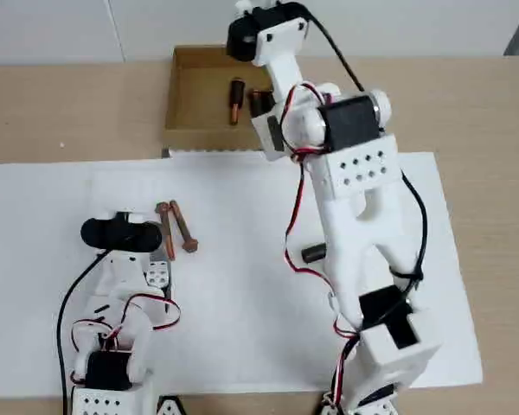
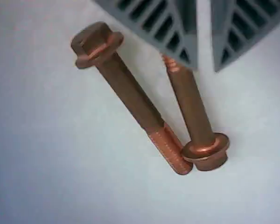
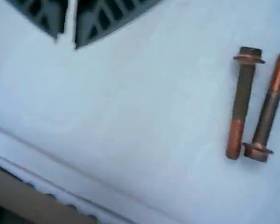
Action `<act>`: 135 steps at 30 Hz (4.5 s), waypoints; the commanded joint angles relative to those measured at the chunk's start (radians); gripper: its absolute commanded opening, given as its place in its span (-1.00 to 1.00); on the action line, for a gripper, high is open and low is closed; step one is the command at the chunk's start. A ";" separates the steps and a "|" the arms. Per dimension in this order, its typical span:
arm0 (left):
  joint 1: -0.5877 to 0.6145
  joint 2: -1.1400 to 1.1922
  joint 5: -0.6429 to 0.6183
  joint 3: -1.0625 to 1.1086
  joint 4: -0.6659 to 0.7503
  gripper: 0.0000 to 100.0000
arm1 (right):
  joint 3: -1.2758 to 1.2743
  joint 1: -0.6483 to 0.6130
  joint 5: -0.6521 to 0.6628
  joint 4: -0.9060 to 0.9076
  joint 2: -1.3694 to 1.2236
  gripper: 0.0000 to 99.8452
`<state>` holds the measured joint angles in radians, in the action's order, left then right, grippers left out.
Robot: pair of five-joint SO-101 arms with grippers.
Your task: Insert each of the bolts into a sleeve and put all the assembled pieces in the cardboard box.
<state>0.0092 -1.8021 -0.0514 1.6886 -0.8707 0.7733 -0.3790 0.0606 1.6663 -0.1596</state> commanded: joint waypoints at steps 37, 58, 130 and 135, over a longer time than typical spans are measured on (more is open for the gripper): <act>0.008 -0.008 0.002 -0.007 -0.008 -0.99 | -1.418 0.051 0.632 -0.093 0.835 -0.99; 0.008 -0.008 0.000 -0.007 -0.008 -0.99 | -1.467 0.203 0.763 -0.311 0.648 -0.74; 0.009 0.345 0.141 -0.467 -0.221 -0.99 | -1.191 0.483 0.465 -0.005 0.869 -0.99; 0.002 0.736 0.029 -0.714 -0.210 -0.99 | -1.249 0.501 0.463 -0.016 0.871 -0.99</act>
<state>0.0138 -1.2881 0.0253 1.1362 -1.1055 -0.4680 0.1105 0.5332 1.6494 0.6782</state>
